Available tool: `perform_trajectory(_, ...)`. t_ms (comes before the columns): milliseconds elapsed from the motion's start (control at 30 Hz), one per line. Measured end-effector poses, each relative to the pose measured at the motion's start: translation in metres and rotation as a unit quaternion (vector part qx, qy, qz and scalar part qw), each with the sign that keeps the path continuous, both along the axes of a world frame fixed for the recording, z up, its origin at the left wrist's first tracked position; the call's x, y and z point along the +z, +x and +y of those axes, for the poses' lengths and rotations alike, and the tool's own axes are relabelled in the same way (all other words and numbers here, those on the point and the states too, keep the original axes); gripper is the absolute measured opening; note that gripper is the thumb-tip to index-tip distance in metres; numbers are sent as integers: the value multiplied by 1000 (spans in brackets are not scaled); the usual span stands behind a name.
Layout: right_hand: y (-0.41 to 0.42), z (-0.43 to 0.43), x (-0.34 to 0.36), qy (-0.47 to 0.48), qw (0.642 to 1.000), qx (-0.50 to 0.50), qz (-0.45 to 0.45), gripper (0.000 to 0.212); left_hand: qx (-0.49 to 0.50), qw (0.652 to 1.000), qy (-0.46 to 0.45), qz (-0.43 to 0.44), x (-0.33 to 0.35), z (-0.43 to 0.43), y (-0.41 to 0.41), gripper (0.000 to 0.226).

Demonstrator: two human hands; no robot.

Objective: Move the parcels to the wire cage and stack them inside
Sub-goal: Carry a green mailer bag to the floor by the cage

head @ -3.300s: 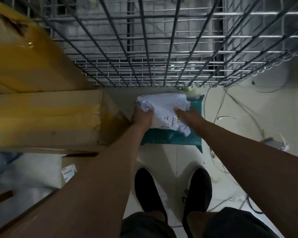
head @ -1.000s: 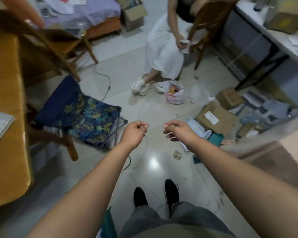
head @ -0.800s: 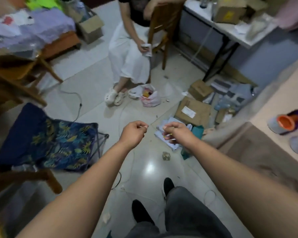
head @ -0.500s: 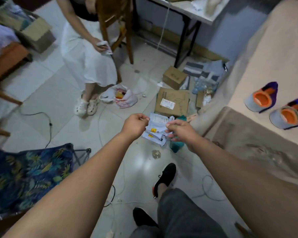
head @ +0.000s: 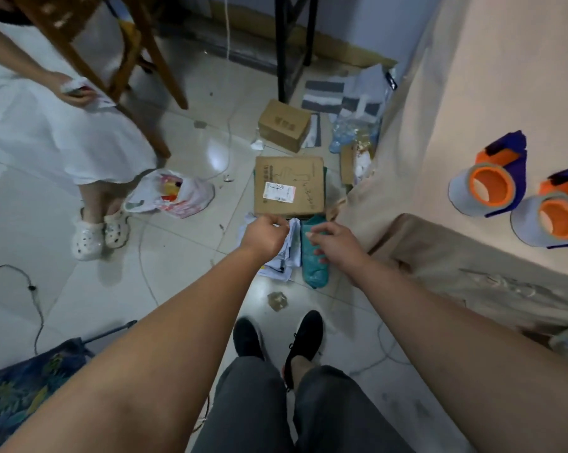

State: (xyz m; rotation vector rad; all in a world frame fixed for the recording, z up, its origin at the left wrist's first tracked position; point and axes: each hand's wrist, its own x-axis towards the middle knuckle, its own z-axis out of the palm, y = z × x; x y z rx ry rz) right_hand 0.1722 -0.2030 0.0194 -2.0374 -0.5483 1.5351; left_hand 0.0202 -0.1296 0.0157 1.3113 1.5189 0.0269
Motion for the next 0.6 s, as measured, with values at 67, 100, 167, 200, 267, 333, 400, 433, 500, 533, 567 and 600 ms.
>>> perform_trajectory(67,8,9,-32,-11,1000,-14,-6,22,-10,1000,-14,6,-31,8,12,14)
perform_trajectory(100,12,13,-50,-15,1000,-23,-7,26,-18,1000,-21,12,-49,13,18,13)
perform_trajectory(167,18,20,-91,-28,999,-34,-21,34,-43,998,-33,27,-90,20,29,15)
perform_trajectory(200,23,22,-113,-33,998,-35,-30,40,-64,997,-36,35,-112,23,35,19)
perform_trajectory(267,31,26,-161,-35,998,-46,-38,52,-118,991,-37,53,-158,26,49,27)
perform_trajectory(333,37,30,-212,-38,997,-52,-49,60,-142,987,-43,62,-202,28,62,27)
perform_trajectory(400,40,30,-261,-56,994,-52,-76,68,-153,984,-49,75,-248,29,74,22)
perform_trajectory(433,40,30,-285,-56,993,-60,-87,69,-153,983,-54,80,-270,29,80,24)
perform_trajectory(500,39,29,-330,-44,991,-72,-102,59,-153,983,-61,81,-315,29,89,40)
perform_trajectory(533,38,29,-352,-45,991,-75,-99,56,-150,984,-61,81,-334,28,92,48)
perform_trajectory(567,38,27,-374,-51,991,-79,-91,59,-143,985,-58,82,-353,27,93,52)
perform_trajectory(600,39,24,-392,-59,991,-85,-81,65,-133,986,-57,80,-371,25,94,51)
